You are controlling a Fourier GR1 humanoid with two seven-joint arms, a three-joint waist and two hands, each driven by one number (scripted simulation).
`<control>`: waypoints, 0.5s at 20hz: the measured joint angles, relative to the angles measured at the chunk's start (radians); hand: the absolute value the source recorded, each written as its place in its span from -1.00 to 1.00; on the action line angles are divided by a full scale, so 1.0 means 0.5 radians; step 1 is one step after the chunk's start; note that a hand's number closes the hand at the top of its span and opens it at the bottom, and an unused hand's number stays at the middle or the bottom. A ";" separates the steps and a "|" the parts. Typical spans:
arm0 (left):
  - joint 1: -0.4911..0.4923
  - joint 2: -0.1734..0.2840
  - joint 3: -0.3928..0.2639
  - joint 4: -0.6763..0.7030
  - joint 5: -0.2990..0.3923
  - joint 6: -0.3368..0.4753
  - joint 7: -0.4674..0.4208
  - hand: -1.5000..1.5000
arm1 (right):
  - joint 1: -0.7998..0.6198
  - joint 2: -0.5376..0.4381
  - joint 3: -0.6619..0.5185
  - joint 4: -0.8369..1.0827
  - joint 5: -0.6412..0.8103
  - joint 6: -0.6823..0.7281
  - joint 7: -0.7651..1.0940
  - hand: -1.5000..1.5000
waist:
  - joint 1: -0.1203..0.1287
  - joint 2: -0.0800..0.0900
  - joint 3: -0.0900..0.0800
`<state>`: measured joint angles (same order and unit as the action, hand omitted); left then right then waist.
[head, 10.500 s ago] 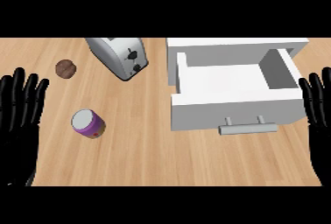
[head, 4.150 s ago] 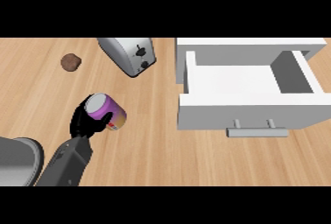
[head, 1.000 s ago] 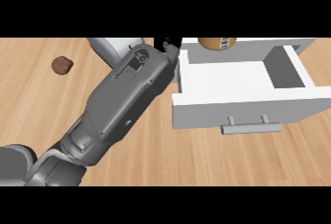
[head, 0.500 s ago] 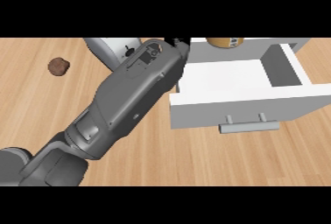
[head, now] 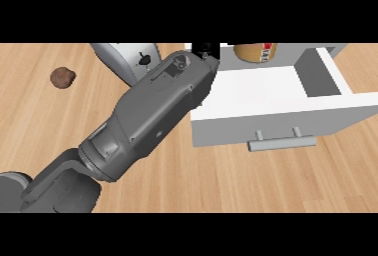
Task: Pick up the can, place it into the drawer and close the drawer
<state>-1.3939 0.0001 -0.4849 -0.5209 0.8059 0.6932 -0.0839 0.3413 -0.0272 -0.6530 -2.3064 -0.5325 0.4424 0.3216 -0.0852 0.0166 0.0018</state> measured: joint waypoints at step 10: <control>-0.042 0.000 -0.183 0.097 0.161 0.161 -0.019 -1.00 | -0.023 -0.019 -0.006 -0.006 -0.011 -0.010 0.038 -1.00 | -0.010 0.002 0.001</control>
<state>-1.4147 0.0001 -0.5762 -0.4726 0.8866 0.7737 -0.0932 0.3296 -0.0365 -0.6559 -2.3095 -0.5380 0.4372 0.3408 -0.0904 0.0176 0.0022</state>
